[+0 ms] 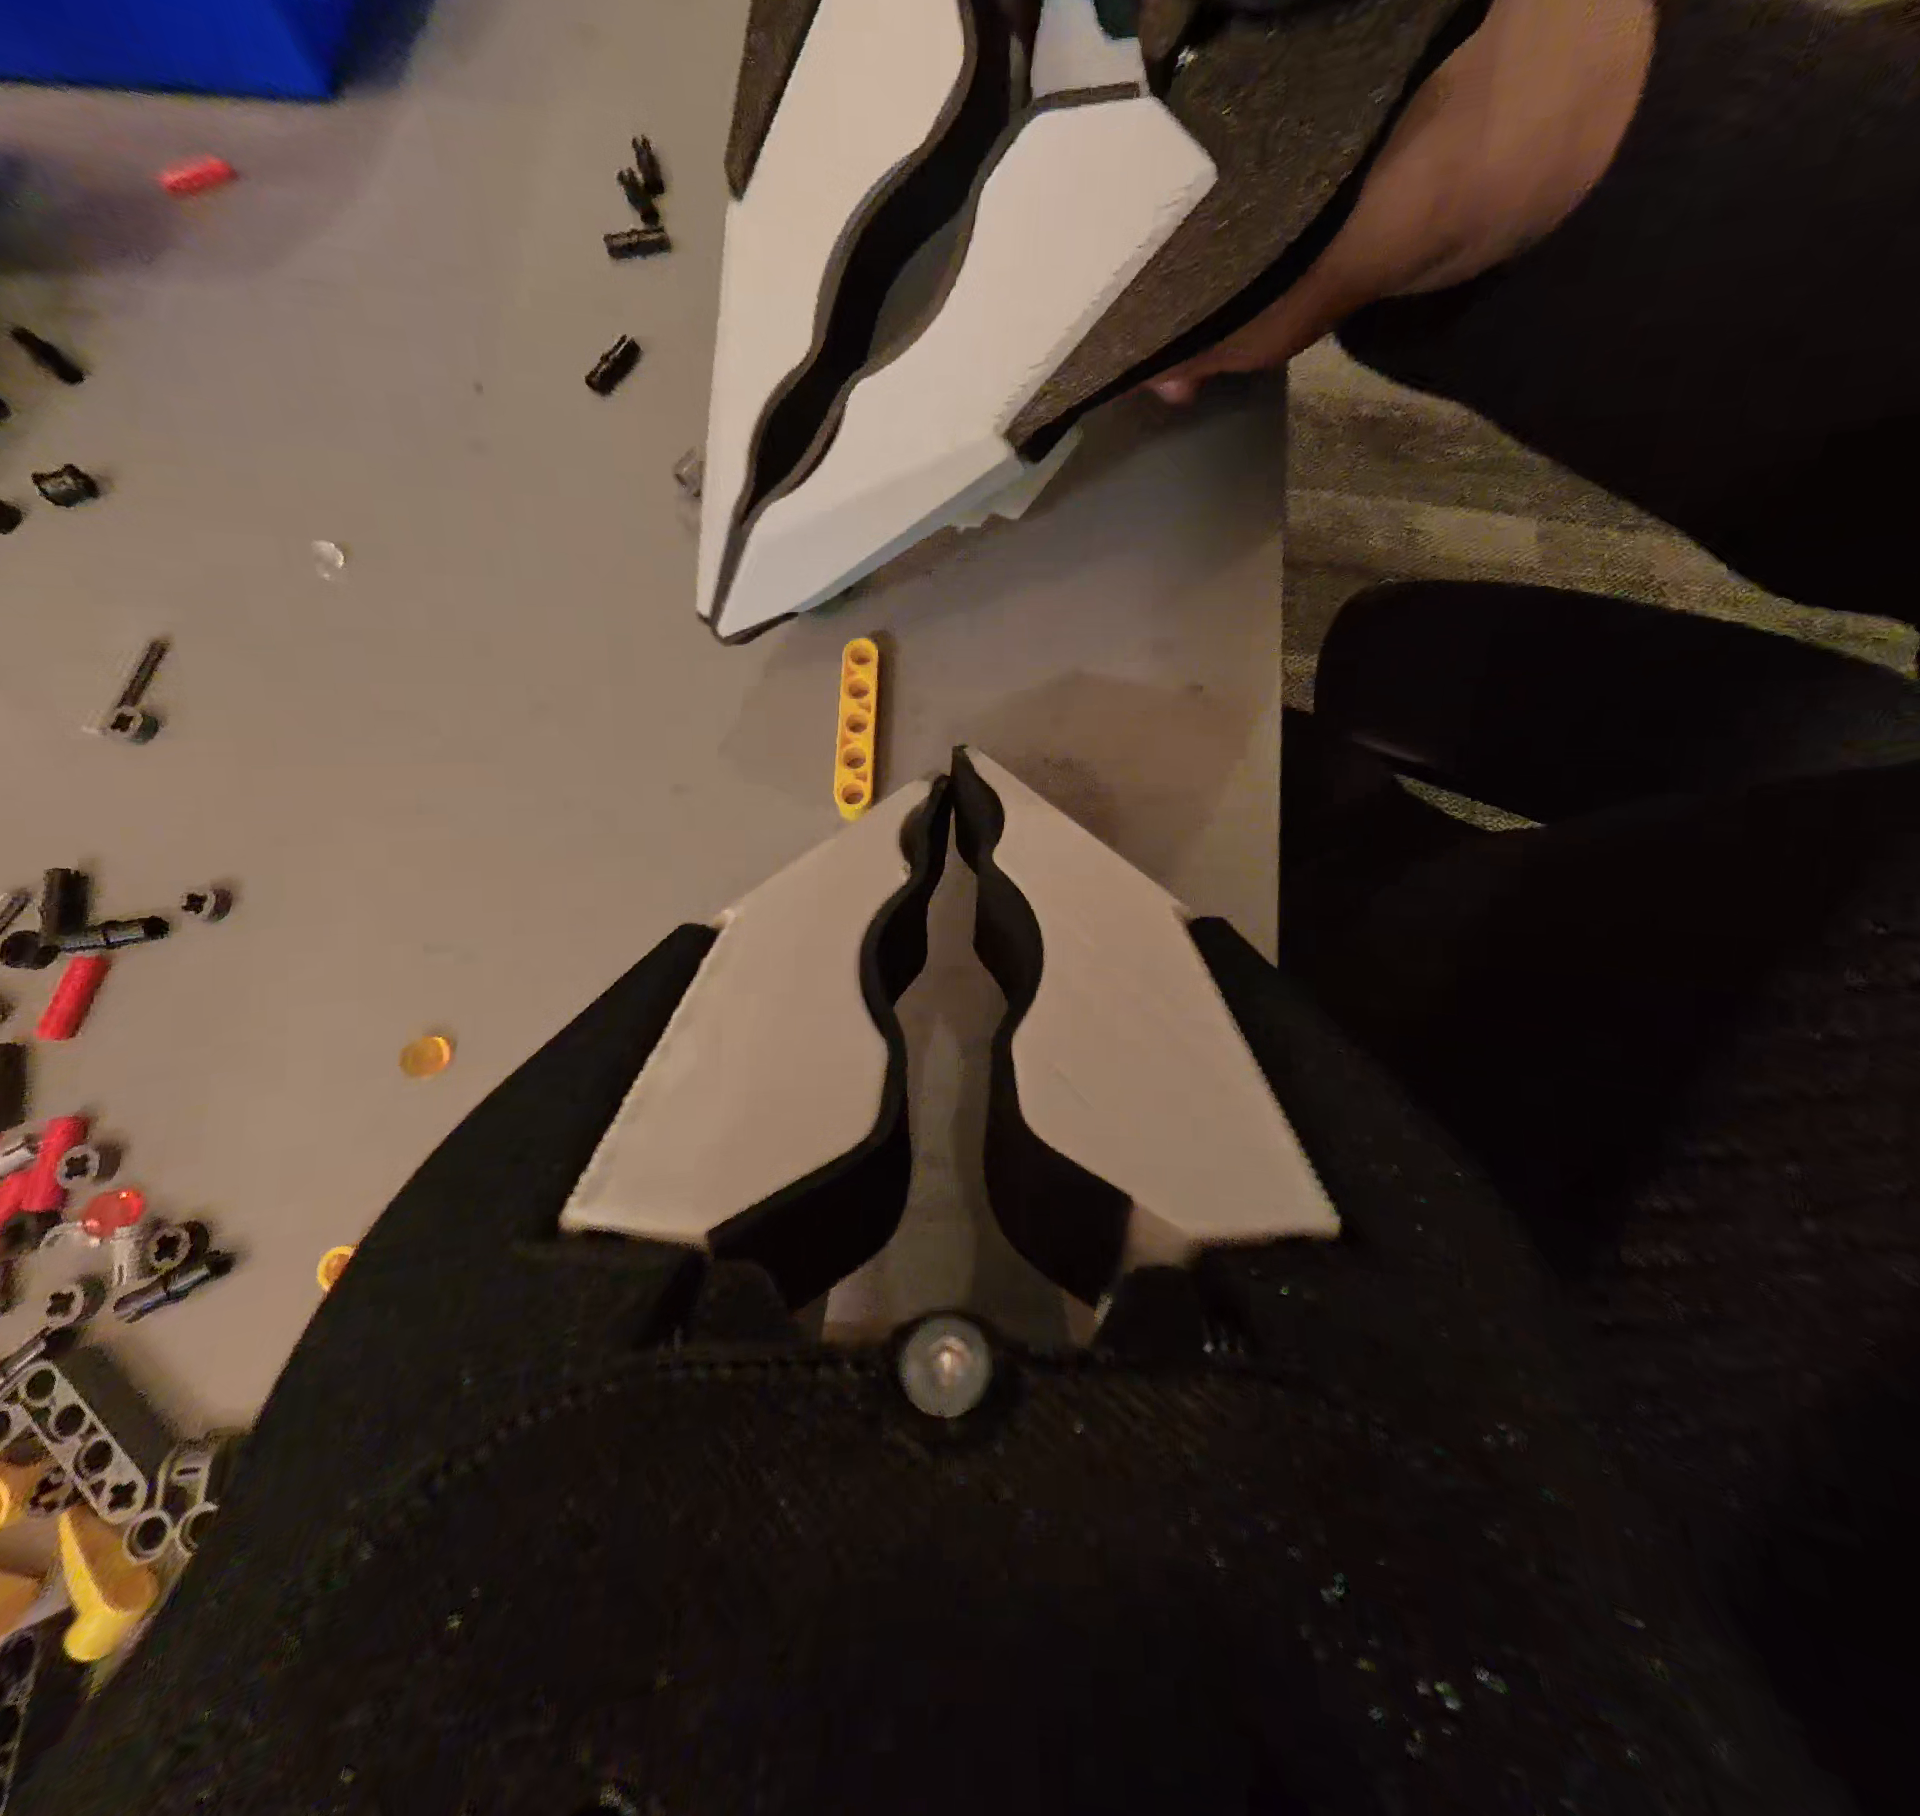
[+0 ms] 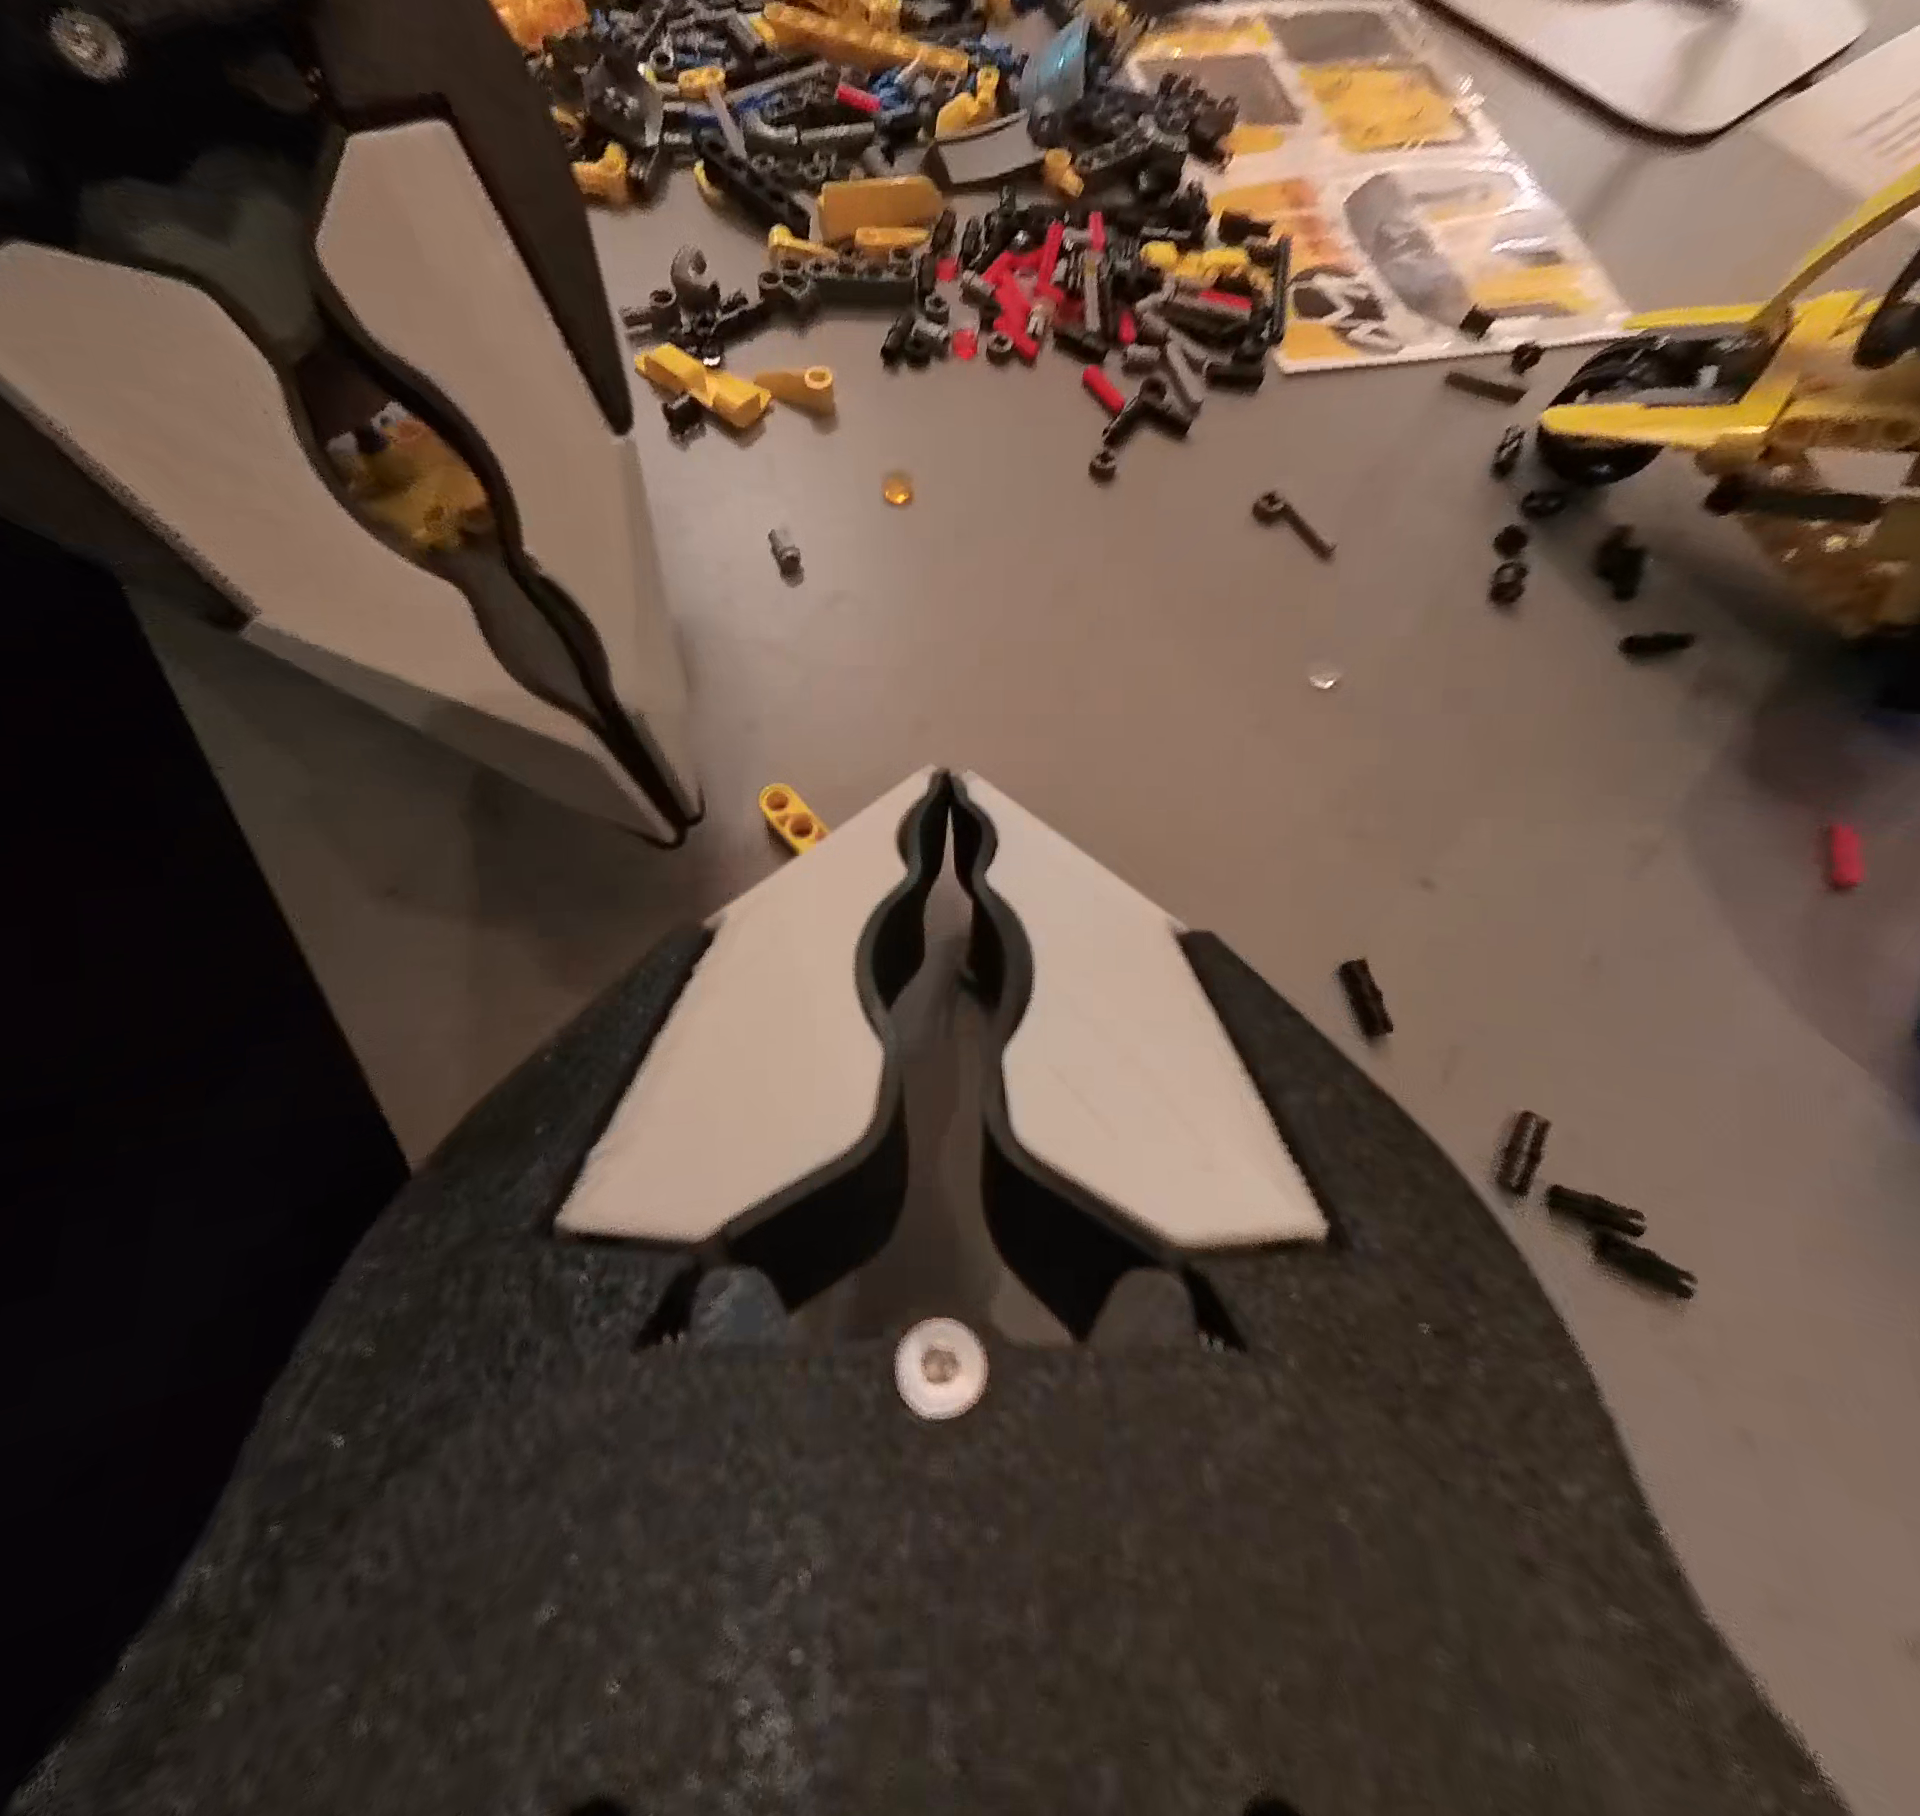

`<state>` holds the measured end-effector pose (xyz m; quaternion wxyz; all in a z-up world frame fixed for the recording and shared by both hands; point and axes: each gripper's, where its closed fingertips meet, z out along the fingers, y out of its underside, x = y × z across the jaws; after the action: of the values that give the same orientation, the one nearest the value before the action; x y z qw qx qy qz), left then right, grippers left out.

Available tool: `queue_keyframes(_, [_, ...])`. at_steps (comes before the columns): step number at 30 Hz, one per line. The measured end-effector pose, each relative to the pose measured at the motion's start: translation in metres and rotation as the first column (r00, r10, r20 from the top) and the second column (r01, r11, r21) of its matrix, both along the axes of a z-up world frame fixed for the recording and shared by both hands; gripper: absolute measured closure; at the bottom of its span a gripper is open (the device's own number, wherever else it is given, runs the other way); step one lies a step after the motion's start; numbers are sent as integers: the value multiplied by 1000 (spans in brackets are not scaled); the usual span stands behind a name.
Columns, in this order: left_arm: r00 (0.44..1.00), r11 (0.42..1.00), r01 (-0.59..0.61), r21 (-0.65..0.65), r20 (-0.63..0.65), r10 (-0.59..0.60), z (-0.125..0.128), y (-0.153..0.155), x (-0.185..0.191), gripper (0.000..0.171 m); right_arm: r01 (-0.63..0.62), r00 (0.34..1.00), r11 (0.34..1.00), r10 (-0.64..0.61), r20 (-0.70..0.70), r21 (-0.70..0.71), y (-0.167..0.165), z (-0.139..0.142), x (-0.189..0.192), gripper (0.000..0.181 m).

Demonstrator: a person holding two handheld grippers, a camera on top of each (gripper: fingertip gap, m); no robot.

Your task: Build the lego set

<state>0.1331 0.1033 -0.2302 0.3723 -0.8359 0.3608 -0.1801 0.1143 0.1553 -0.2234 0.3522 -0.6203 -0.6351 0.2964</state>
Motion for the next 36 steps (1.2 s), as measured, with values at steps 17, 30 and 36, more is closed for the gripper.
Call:
queue_keyframes(17, [980, 969, -164, 183, 140, 139, 63, 29, -62, 144, 318, 947, 938, -320, -13, 136, 64, 14, 55, 162])
queue_keyframes(30, [919, 957, -233, 175, 361, 157, 78, 27, -95, 135, 437, 881, 887, -455, 130, 145, 112, -19, 70, 178])
queue_keyframes(36, [915, 959, -223, 172, 376, 146, 76, 26, -94, 134, 433, 876, 890, -452, 166, 142, 113, -24, 68, 178])
